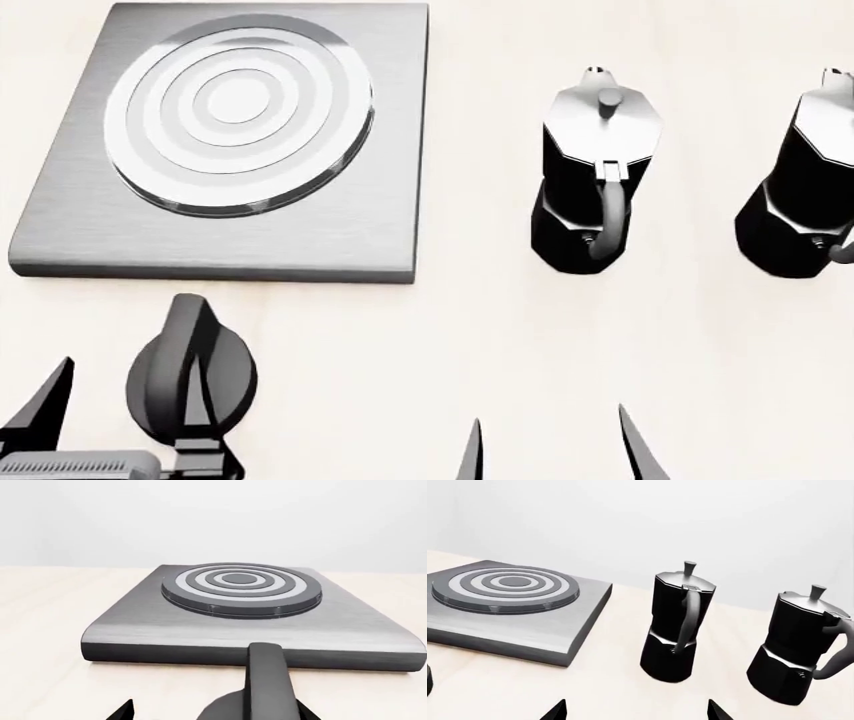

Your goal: Turn off the stove.

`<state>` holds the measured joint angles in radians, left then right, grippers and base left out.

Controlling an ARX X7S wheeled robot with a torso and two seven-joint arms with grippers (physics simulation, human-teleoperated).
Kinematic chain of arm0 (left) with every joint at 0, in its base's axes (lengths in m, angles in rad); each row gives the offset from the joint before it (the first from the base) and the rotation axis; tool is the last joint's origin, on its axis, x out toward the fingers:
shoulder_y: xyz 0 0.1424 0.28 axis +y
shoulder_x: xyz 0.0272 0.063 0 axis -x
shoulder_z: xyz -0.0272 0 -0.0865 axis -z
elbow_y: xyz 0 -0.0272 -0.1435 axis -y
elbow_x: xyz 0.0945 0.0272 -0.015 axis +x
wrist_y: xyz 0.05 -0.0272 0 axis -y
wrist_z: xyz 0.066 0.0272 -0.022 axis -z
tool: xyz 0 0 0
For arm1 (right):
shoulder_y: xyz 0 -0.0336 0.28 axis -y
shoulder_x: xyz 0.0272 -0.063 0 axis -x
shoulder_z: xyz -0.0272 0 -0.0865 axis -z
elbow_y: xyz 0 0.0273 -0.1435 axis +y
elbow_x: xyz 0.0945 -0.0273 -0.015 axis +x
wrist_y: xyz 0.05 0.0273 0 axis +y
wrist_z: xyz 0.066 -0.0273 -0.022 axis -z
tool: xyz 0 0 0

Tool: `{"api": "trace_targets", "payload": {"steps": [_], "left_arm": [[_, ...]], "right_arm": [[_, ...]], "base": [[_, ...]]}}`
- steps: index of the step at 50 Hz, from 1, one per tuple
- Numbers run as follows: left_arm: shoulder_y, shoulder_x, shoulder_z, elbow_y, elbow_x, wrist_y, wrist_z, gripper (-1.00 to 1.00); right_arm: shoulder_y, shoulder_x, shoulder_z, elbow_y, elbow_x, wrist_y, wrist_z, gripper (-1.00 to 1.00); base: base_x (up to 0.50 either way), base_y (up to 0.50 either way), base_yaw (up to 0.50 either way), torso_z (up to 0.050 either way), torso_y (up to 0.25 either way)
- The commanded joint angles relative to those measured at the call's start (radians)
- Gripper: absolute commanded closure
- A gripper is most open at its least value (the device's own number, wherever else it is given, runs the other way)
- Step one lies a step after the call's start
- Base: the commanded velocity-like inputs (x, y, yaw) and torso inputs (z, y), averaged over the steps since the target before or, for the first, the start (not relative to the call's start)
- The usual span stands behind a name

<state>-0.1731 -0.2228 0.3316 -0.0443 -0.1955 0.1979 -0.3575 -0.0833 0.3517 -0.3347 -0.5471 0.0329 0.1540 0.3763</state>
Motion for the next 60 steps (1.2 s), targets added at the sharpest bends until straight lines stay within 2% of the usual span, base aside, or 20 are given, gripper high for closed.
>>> {"api": "trace_targets", "payload": {"steps": [1,22,60], "left_arm": [[0.03,-0.006,-0.046,0.0,-0.031,-0.017,0.009,-1.0],[0.088,-0.045,-0.073,0.052,-0.071,-0.044,-0.012,-1.0],[0.075,-0.058,-0.114,0.031,-0.123,-0.107,-0.068,-1.0]], "right_arm": [[-0.002,-0.016,0.022,-0.006,-0.012,-0.002,-0.018,-1.0],[0.001,-0.01,0.017,-0.004,-0.008,-0.002,-0.012,-1.0],[0.007,-0.003,0.005,0.003,-0.004,-0.002,-0.002,-1.0]], "base": [[0.0,0.0,0.0,0.0,0.0],[0.0,0.0,0.0,0.0,-0.001],[0.0,0.0,0.0,-0.001,-0.002]]}}
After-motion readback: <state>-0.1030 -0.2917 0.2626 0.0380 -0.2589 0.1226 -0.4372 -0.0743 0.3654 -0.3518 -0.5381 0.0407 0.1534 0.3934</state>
